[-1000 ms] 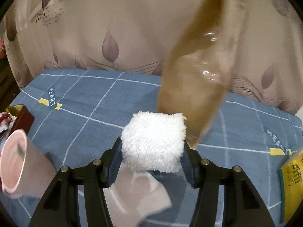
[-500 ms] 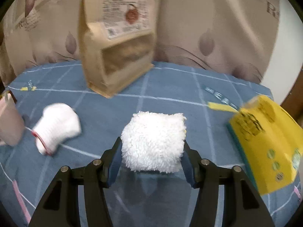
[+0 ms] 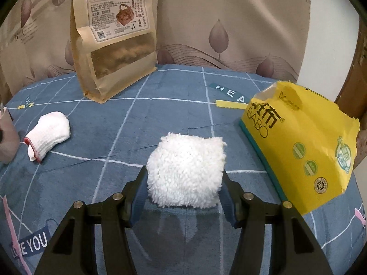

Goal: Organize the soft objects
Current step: 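Grasp the white knit hat with the left tool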

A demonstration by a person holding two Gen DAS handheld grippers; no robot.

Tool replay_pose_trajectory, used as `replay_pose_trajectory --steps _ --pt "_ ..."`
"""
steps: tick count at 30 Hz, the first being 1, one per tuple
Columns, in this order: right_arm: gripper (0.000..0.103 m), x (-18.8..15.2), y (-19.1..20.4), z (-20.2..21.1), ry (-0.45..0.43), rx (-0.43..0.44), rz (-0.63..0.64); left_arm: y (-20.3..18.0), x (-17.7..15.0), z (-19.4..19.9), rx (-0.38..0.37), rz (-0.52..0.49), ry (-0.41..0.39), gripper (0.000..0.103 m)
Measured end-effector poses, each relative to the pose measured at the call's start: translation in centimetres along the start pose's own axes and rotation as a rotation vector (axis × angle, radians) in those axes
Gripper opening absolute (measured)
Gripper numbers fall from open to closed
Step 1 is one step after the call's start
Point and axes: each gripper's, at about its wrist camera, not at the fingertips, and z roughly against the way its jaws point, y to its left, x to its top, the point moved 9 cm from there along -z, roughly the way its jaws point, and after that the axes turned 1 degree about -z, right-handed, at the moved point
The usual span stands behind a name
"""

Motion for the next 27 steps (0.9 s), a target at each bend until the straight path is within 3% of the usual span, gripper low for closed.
replay_pose_trajectory --steps 16,25,27 --pt "0.053 -0.4 0.0 -0.5 0.019 0.04 -0.026 -2.6 1.2 -7.5 0.002 -0.087 0.085 0.058" --pt "0.052 -0.7 -0.2 -1.0 0.044 0.045 -0.038 -2.4 2.1 -10.3 0.076 -0.14 0.06 0.062" --pt "0.052 -0.7 -0.2 -1.0 0.044 0.045 -0.038 -2.4 2.0 -10.3 0.078 -0.15 0.042 0.055"
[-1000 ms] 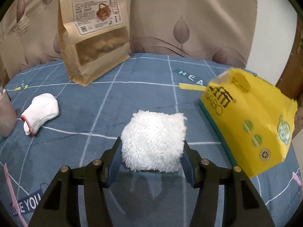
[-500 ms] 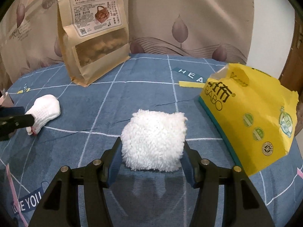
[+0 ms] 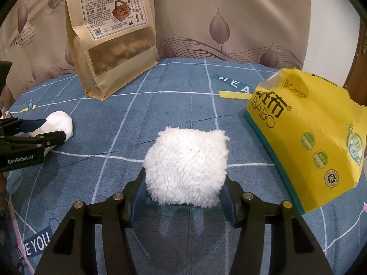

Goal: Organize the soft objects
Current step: 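Grasp the white knit hat with the left tool, then carry the white knit hat into the gold tray and release with left tool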

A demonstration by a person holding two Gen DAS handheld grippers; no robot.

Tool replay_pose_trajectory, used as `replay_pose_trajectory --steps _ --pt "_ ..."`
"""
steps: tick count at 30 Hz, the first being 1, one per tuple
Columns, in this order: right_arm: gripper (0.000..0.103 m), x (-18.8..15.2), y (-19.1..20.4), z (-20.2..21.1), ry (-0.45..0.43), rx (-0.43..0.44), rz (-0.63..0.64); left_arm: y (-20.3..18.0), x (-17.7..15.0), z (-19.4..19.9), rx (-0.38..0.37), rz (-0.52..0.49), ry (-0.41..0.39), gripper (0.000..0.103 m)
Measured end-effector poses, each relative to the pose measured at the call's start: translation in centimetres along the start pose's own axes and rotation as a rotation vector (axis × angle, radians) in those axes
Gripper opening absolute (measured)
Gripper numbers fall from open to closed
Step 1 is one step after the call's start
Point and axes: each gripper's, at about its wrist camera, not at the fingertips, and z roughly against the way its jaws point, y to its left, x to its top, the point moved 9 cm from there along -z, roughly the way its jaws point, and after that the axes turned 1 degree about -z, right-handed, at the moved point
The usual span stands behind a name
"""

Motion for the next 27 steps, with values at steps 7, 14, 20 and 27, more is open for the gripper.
replay_pose_trajectory --steps 7,14,20,27 --pt "0.052 -0.1 0.1 -0.1 0.006 -0.01 0.006 0.3 0.2 0.8 0.032 -0.027 -0.015 0.03" --pt "0.052 -0.2 0.0 -0.4 0.009 -0.016 0.007 0.4 -0.2 2.1 0.021 -0.015 -0.013 0.026" --pt "0.051 -0.2 0.0 -0.4 0.007 -0.016 0.006 -0.3 -0.6 4.3 -0.003 -0.025 -0.032 0.026" --pt "0.051 -0.2 -0.1 -0.3 0.007 -0.012 0.001 -1.1 -0.8 8.0 -0.049 -0.009 -0.063 0.026"
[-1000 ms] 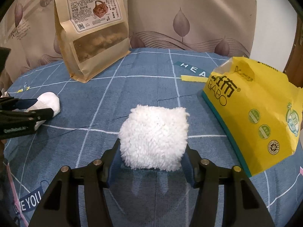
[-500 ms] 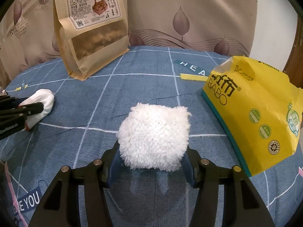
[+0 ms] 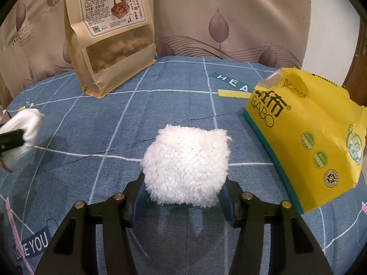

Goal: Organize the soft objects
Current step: 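Carry the white knit hat into the gold tray and release with left tool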

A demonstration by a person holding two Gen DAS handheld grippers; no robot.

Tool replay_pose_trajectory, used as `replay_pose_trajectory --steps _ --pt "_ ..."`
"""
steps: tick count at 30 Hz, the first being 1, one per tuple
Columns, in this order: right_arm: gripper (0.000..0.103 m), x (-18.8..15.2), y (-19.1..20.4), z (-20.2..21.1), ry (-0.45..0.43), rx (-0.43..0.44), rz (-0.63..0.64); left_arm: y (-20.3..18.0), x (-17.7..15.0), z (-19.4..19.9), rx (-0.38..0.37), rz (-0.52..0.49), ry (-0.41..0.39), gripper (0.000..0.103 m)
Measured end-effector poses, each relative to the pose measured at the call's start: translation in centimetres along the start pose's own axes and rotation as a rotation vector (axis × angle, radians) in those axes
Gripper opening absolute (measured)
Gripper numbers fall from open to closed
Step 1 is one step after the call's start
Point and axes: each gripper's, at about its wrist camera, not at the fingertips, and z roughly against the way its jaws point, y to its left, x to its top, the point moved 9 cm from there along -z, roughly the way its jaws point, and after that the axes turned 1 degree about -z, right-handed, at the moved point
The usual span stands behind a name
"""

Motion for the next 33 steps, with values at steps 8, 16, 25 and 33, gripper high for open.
replay_pose_trajectory --steps 8,16,25,33 --pt "0.051 0.0 0.0 0.0 0.0 -0.001 0.001 1.1 0.6 5.6 0.001 0.002 -0.058 0.026" --pt "0.051 0.0 0.0 0.1 0.001 -0.002 0.0 9.1 0.5 10.6 0.122 0.088 -0.095 0.026" --pt "0.051 -0.1 0.0 0.1 0.002 -0.005 0.001 22.8 -3.6 14.6 0.332 0.267 -0.077 0.026" --pt "0.051 -0.2 -0.1 0.0 0.006 -0.014 0.012 30.2 -10.8 17.3 0.417 0.404 -0.011 0.026"
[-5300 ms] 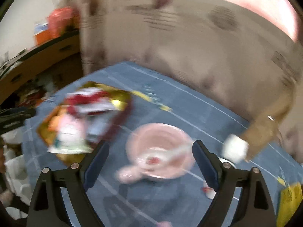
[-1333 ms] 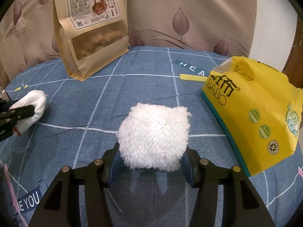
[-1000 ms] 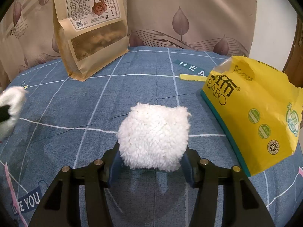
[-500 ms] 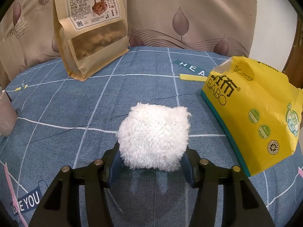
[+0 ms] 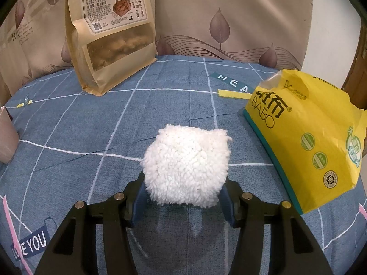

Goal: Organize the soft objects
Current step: 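Carry the white knit hat into the gold tray and release with left tool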

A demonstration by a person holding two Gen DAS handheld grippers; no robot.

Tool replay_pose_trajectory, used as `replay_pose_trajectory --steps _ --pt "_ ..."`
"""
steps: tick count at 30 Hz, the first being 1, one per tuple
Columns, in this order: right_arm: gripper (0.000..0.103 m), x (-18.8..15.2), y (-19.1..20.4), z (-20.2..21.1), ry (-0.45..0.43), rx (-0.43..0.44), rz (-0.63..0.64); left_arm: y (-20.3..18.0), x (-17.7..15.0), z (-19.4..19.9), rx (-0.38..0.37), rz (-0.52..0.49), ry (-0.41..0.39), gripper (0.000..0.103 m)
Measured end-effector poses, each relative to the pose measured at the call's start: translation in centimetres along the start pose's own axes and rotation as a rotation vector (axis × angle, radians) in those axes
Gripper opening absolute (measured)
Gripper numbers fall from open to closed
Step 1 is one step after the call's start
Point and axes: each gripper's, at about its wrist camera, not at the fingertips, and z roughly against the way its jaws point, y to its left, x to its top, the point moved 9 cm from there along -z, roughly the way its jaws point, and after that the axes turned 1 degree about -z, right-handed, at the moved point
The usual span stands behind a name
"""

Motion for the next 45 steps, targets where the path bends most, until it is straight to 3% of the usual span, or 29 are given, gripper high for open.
replay_pose_trajectory --steps 6,16,19,22,29,36,45 --pt "0.051 -0.1 0.0 -0.1 0.005 -0.015 0.01 3.6 -2.9 -1.7 0.007 0.073 0.065 0.027" --pt "0.052 -0.1 0.3 -0.3 0.008 -0.04 0.03 4.2 -4.7 -5.6 -0.047 0.141 0.115 0.027" --pt "0.052 -0.1 0.3 -0.3 0.009 -0.046 0.035 4.2 -5.1 -6.5 -0.063 0.151 0.12 0.031" --pt "0.052 -0.1 0.3 -0.3 0.009 -0.05 0.038 4.2 -5.3 -6.7 -0.071 0.14 0.122 0.049" --pt "0.052 -0.1 0.4 -0.2 0.009 -0.06 0.047 4.2 -5.2 -5.9 -0.084 0.115 0.11 0.059" --pt "0.052 -0.1 0.4 -0.1 0.01 -0.067 0.054 4.1 -4.5 -3.8 -0.093 0.112 0.065 0.06" --pt "0.049 -0.1 0.6 0.1 0.009 -0.059 0.051 3.8 -4.6 -1.5 -0.013 0.124 -0.006 0.06"
